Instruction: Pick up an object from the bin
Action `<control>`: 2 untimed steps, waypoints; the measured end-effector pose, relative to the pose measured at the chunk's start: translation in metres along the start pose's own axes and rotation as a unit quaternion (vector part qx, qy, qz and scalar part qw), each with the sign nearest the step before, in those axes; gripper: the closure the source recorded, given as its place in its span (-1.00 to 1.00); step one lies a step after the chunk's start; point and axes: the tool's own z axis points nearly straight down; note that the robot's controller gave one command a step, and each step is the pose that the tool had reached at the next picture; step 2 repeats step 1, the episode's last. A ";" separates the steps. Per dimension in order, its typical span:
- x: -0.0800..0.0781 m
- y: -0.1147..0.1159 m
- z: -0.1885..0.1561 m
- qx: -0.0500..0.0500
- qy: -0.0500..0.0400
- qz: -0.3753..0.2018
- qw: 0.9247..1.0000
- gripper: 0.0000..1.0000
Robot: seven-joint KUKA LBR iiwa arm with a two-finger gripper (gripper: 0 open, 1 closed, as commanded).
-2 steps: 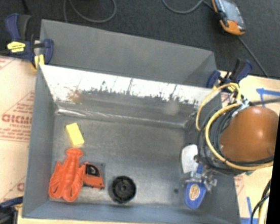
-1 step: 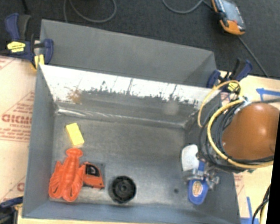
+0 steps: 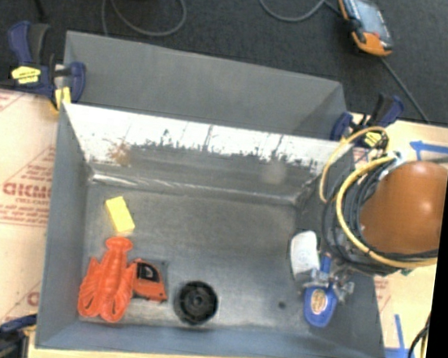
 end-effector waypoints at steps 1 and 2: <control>0.000 0.000 -0.019 0.001 0.001 0.001 1.000 1.00; 0.000 0.000 -0.019 0.001 0.001 0.001 1.000 1.00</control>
Offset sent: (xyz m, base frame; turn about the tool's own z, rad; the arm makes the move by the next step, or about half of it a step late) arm -0.0001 0.0000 0.0114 0.0000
